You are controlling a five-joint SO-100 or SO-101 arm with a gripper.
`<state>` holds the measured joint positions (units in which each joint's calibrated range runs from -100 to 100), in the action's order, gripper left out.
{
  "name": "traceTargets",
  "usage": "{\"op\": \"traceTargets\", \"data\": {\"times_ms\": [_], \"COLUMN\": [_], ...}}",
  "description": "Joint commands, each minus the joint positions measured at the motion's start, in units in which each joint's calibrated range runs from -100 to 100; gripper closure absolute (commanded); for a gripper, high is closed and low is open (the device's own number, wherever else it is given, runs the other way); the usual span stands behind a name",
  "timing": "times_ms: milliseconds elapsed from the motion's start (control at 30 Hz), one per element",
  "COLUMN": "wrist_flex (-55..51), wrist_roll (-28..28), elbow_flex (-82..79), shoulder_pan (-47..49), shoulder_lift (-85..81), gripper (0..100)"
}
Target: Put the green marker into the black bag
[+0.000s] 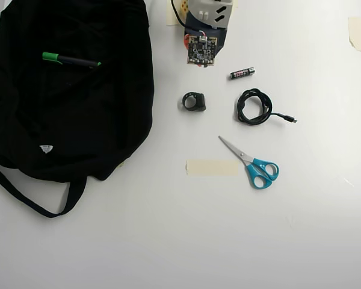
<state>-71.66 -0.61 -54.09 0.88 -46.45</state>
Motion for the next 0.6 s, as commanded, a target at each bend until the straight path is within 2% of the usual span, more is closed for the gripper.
{"op": "traceTargets", "data": {"times_ms": [0, 200, 567], "wrist_flex": [2.8, 7.7, 7.5], "wrist_roll": [0.2, 0.1, 0.2], "elbow_flex": [-2.2, -10.3, -18.5], "shoulder_pan": [0.3, 1.6, 3.5], "shoulder_lift": [-1.4, -5.9, -16.2], "gripper": [98, 98, 98]}}
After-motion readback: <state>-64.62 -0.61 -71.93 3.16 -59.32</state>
